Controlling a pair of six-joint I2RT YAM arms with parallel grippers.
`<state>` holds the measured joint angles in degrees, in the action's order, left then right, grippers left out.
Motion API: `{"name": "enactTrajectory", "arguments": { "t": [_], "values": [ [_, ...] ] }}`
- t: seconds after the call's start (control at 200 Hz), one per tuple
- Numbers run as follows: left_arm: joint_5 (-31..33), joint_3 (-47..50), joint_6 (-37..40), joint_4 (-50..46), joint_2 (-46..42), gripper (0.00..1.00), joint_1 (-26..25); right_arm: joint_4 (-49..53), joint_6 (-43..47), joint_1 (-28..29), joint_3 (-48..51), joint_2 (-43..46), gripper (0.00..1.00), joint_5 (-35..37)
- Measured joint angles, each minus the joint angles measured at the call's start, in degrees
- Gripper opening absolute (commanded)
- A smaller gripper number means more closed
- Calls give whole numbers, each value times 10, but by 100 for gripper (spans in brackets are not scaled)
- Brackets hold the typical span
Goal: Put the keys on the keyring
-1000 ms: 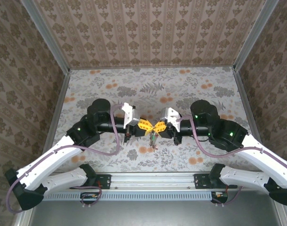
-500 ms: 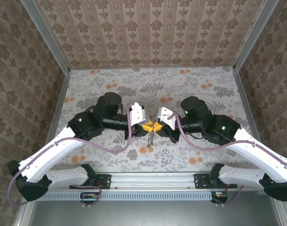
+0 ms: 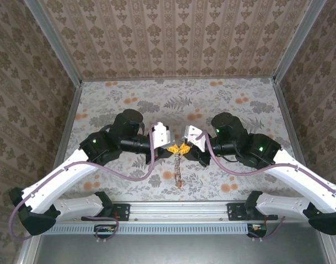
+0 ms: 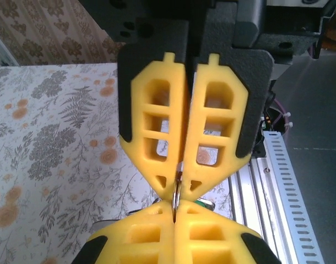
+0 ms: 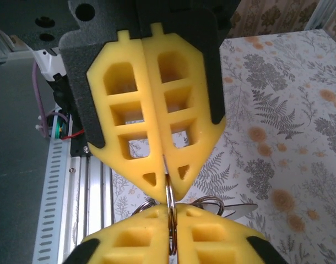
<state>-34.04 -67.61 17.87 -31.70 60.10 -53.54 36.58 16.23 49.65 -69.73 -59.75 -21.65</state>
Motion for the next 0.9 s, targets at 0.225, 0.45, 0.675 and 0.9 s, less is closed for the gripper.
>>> {"name": "enactTrajectory", "arguments": {
  "t": [0.225,0.45,0.675,0.9],
  "values": [
    [-50,71,-66,122,-53,0,8,-48,-3,0,21,33,19,-20],
    [-77,133,-130,238,-81,0,19,-79,-11,0,30,41,18,-32],
    [-87,191,-189,353,-98,0,24,-105,-16,0,47,53,4,-40],
    [-68,153,-171,288,-91,14,25,-105,-24,-2,43,53,0,-29]
  ]
}}
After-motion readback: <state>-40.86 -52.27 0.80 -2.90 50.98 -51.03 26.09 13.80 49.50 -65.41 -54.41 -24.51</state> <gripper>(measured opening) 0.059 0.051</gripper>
